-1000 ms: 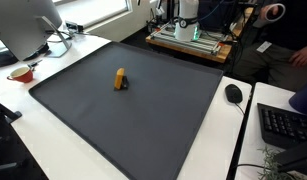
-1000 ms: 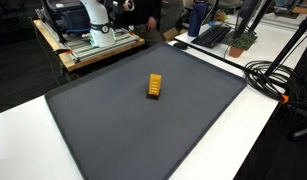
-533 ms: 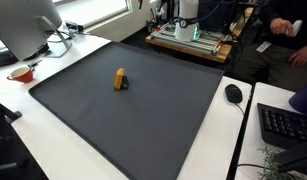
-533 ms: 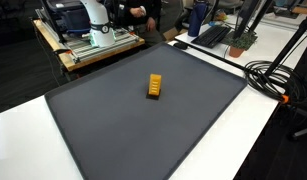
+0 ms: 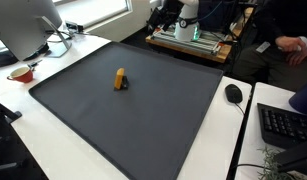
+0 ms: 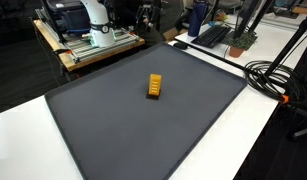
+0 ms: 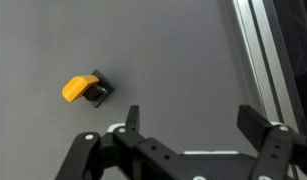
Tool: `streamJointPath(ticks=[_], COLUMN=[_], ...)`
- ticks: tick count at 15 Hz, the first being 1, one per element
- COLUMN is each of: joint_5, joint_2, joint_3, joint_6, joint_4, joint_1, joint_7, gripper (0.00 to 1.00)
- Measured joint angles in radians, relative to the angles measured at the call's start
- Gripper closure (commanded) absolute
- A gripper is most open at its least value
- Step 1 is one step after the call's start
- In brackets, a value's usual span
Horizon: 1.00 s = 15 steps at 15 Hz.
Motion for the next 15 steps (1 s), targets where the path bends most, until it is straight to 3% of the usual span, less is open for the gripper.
streamJointPath(ticks=[8, 12, 15], joint_5=[-0.287, -0.291, -0.376], joint_2=[0.373, 0.396, 0.428], joint_3=[0.009, 0.008, 0.006], joint_6=[-0.035, -0.042, -0.048], joint_4=[0.268, 0.291, 0.287], joint_1=[-0.007, -0.008, -0.009], joint_7=[-0.083, -0.095, -0.1], gripper=[0.0, 0.0, 0.0])
